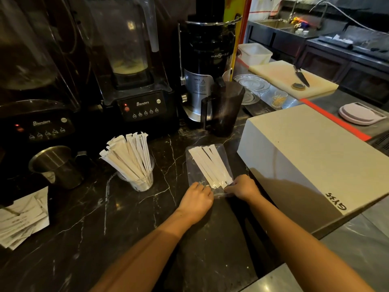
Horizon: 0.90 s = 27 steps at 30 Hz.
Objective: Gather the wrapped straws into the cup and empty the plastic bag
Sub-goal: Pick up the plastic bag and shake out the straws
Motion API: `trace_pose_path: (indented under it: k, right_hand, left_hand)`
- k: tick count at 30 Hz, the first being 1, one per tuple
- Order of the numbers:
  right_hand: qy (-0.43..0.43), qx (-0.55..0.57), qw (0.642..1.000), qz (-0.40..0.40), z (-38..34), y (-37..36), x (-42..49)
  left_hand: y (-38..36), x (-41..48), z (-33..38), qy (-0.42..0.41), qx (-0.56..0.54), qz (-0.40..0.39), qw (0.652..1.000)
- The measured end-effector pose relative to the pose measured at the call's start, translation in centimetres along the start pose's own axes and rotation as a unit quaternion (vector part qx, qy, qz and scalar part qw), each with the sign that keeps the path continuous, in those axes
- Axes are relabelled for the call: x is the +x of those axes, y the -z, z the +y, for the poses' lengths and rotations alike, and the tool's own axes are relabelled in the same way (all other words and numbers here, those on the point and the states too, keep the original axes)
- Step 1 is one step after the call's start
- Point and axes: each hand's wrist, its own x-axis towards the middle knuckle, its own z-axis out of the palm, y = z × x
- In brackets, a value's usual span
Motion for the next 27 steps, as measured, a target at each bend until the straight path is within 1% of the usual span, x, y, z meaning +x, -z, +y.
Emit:
trace_pose_path:
  k: [3, 7, 13, 14, 17, 21, 25, 27]
  right_hand:
    - [-0.001, 0.037, 0.999, -0.027, -0.6, 0.4, -0.5]
    - [0.0, 0.091, 0.994, -0.052, -1.8, 1.0, -1.6]
    - [0.032, 0.18, 0.981, -0.06, -4.4, 2.2, -3.2]
    - [0.042, 0.191, 0.979, -0.058, -4.9, 2.5, -3.4]
    - [0.094, 0.224, 0.969, -0.054, -6.2, 3.3, -4.1]
    - [0.147, 0.262, 0.952, -0.061, -8.1, 4.2, -5.1]
    - [0.208, 0.323, 0.92, -0.077, -9.9, 4.4, -6.5]
    - [0.231, 0.343, 0.906, -0.086, -10.7, 4.1, -7.2]
  left_hand:
    - [0.3, 0.1, 0.0, 0.007, -0.041, 0.0, 0.999]
    - [1.4, 0.1, 0.0, 0.051, -0.089, 0.016, 0.995]
    - [4.6, -0.3, -0.7, 0.063, -0.072, 0.116, 0.989]
    - [5.2, -0.3, -0.9, 0.064, -0.083, 0.128, 0.986]
    - [6.7, -0.2, -2.2, 0.077, -0.134, 0.14, 0.978]
    - [9.5, -0.4, -4.1, 0.069, -0.216, 0.148, 0.963]
    - [11.9, -1.2, -5.9, 0.083, -0.335, 0.133, 0.929]
    - [12.8, -1.5, -6.6, 0.091, -0.376, 0.144, 0.911]
